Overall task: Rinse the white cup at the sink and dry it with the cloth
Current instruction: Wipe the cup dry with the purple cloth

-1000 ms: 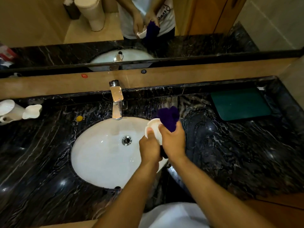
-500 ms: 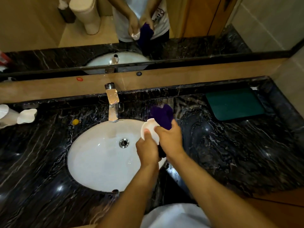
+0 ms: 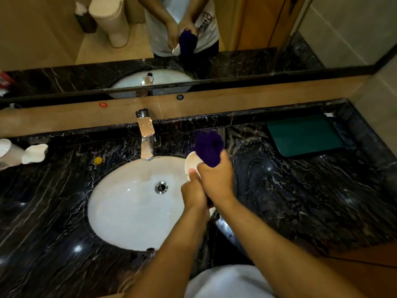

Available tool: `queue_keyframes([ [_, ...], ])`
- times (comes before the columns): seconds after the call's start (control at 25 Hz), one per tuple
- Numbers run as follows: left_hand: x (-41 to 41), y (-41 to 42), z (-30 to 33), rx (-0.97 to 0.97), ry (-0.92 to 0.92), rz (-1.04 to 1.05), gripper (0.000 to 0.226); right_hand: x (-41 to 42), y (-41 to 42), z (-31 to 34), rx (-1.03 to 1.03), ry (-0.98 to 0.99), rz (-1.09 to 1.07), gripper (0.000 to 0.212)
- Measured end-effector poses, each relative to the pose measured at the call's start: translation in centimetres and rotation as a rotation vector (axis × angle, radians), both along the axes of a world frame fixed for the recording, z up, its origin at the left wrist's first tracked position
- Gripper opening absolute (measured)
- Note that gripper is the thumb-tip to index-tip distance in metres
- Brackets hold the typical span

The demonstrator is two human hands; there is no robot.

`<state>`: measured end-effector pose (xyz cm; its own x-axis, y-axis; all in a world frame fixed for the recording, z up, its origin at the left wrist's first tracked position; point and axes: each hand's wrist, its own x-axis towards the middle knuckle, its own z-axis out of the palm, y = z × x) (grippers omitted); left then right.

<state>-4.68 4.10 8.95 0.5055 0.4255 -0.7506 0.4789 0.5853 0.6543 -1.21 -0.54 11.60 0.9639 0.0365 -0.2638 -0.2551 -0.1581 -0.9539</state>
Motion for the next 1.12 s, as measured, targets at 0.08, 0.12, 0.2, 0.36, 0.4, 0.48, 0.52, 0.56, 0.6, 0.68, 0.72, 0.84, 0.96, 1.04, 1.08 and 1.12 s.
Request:
queue_keyframes([
  [0.08, -0.9, 1.2, -0.4, 0.137, -0.002, -0.232, 0.057, 1.1, -1.3, 0.0, -0.023, -0.012, 0.059, 0.048],
  [0.12, -1.2, 2.3, -0.5, 0.276, -0.022, -0.357, 0.056, 2.1, -2.3, 0.1, -0.028, 0.009, 0.15, 0.045],
  [0.2, -1.1, 3.9, 0.0, 0.502, -0.123, -0.516, 0.051, 4.0, -4.0, 0.8, -0.016, 0.1, 0.368, 0.035],
  [0.36, 0.1, 2.8, 1.2, 0.397, -0.236, -0.336, 0.038, 3.9, -3.3, 0.6, 0.107, 0.155, 0.279, 0.031],
  [0.4, 0.4, 2.1, 1.1, 0.303, -0.189, -0.222, 0.036, 3.4, -2.6, 0.3, 0.1, 0.103, 0.189, 0.034],
  [0.48, 0.7, 1.2, 0.8, 0.102, -0.106, -0.002, 0.035, 1.5, -1.2, -0.7, 0.068, 0.017, 0.069, 0.045],
  [0.52, 0.8, 0.9, 0.4, 0.071, -0.081, 0.055, 0.034, 0.4, -0.9, -1.3, 0.041, -0.008, 0.03, 0.05],
  [0.56, 0.8, 0.7, -0.1, 0.086, -0.072, 0.078, 0.032, -0.5, -0.7, -1.8, 0.018, -0.023, 0.004, 0.051],
  [0.6, 0.8, 0.7, -0.4, 0.121, -0.074, 0.089, 0.03, -1.2, -0.8, -2.3, 0.009, -0.024, -0.006, 0.05],
  [0.68, 0.6, 1.1, -0.6, 0.182, -0.088, 0.127, 0.027, -1.5, -1.5, -3.0, -0.037, -0.022, 0.046, 0.043],
  [0.72, 0.6, 1.6, -0.8, 0.181, -0.114, 0.146, 0.025, -1.5, -2.1, -3.0, -0.102, -0.023, 0.093, 0.043],
  [0.84, 0.4, 3.3, -0.7, 0.05, -0.317, 0.175, 0.031, -0.9, -3.7, -2.0, -0.249, -0.074, 0.169, 0.052],
  [0.96, 0.4, 4.5, -0.2, -0.135, -0.447, 0.121, 0.05, 0.4, -4.0, -0.5, -0.421, -0.215, 0.272, 0.048],
  [1.04, 0.4, 4.6, 0.0, -0.314, -0.504, 0.099, 0.045, 0.8, -3.4, 0.4, -0.678, -0.325, 0.417, 0.041],
  [1.08, 0.4, 4.3, 0.1, -0.395, -0.507, 0.09, 0.039, 0.6, -3.0, 0.6, -0.811, -0.368, 0.484, 0.04],
  [1.12, 0.4, 3.8, 0.3, -0.424, -0.493, 0.07, 0.036, 0.3, -2.6, 0.6, -0.913, -0.388, 0.527, 0.04],
])
